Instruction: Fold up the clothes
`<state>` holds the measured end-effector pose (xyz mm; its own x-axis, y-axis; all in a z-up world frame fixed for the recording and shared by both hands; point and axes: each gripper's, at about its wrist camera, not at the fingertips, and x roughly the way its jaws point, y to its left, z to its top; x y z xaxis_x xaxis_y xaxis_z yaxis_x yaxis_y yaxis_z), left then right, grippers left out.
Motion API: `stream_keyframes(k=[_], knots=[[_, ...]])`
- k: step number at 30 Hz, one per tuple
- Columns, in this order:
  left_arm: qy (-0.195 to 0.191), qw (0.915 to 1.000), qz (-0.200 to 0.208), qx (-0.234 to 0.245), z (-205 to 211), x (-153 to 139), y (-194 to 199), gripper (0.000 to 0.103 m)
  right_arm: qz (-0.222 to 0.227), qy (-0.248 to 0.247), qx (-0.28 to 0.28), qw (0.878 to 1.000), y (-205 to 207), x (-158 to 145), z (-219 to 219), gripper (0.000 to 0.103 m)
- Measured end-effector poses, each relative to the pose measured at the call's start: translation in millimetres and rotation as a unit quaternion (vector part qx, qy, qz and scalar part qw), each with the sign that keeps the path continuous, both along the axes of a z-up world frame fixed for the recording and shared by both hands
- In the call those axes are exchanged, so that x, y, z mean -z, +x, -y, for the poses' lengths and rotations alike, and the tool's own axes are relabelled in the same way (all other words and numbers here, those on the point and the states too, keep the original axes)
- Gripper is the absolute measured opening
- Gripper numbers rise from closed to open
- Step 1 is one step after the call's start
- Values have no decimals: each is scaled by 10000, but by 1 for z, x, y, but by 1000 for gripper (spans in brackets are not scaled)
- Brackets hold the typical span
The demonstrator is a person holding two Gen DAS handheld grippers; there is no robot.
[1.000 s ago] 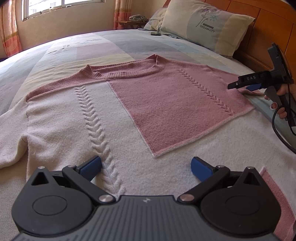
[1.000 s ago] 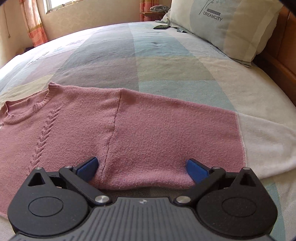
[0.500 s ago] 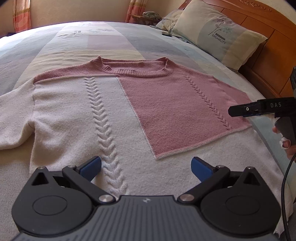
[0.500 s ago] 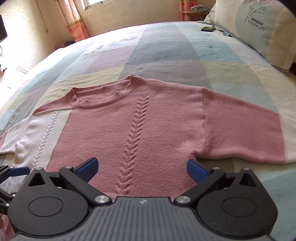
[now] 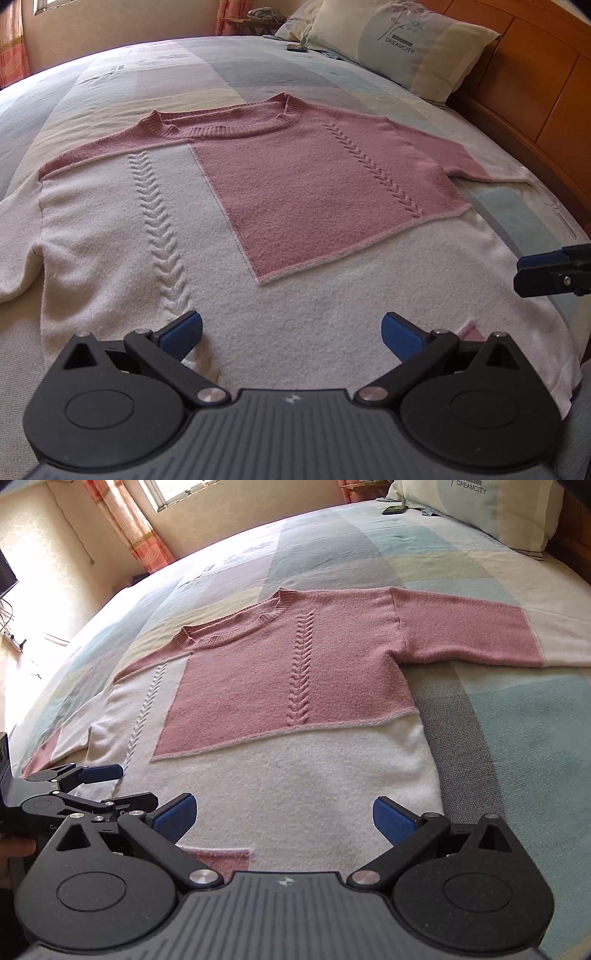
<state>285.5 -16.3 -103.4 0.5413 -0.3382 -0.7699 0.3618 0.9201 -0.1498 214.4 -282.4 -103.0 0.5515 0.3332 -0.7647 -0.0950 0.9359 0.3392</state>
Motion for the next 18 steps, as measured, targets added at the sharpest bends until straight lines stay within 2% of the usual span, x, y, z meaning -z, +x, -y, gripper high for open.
stream_keyframes(k=[3, 9, 14, 16, 18], knots=[[215, 9997, 37, 52, 3, 4, -4, 102, -213, -94, 160, 9996, -9, 20, 0, 103], [173, 9998, 43, 87, -2, 1, -9, 102, -43, -31, 952, 9954, -12, 25, 27, 103], [164, 9998, 29, 62, -4, 2, -8, 102, 134, -174, 437, 9988, -34, 20, -2, 103], [190, 9998, 45, 82, -3, 3, -8, 102, 135, -392, 434, 9982, -46, 33, -8, 103], [210, 9997, 64, 89, -3, 3, -9, 102, 381, -433, 489, 9971, -60, 37, -3, 103]])
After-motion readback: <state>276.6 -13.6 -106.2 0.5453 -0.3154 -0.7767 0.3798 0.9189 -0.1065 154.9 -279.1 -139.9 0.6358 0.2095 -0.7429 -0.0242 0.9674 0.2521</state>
